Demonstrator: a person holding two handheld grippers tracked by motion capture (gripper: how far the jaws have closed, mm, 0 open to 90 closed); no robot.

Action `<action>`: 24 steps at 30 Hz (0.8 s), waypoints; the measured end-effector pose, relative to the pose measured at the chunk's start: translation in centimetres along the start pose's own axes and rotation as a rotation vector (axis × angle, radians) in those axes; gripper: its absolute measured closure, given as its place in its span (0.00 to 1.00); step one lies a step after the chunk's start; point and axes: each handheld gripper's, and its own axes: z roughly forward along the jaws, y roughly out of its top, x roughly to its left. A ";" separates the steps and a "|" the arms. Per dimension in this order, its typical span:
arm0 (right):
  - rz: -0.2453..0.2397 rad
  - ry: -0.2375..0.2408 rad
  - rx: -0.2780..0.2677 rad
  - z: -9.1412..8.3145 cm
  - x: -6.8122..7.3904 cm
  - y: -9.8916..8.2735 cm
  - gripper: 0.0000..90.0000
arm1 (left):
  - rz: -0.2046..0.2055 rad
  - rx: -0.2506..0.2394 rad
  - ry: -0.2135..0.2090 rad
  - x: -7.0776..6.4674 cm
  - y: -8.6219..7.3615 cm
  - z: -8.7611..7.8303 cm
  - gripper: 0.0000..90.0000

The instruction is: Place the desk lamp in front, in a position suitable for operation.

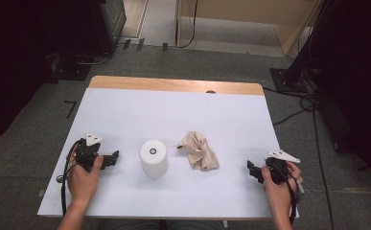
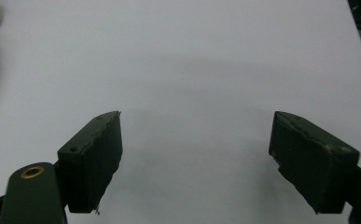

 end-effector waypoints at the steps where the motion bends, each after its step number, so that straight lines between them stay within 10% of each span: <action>1: -0.003 -0.009 0.002 0.0 -0.2 -0.2 0.20 | 0.000 0.000 0.000 0.0 0.0 0.0 0.00; 24: -0.046 -0.054 -0.029 0.4 -0.5 -1.5 0.16 | 0.000 -0.001 0.001 0.0 0.0 0.0 0.00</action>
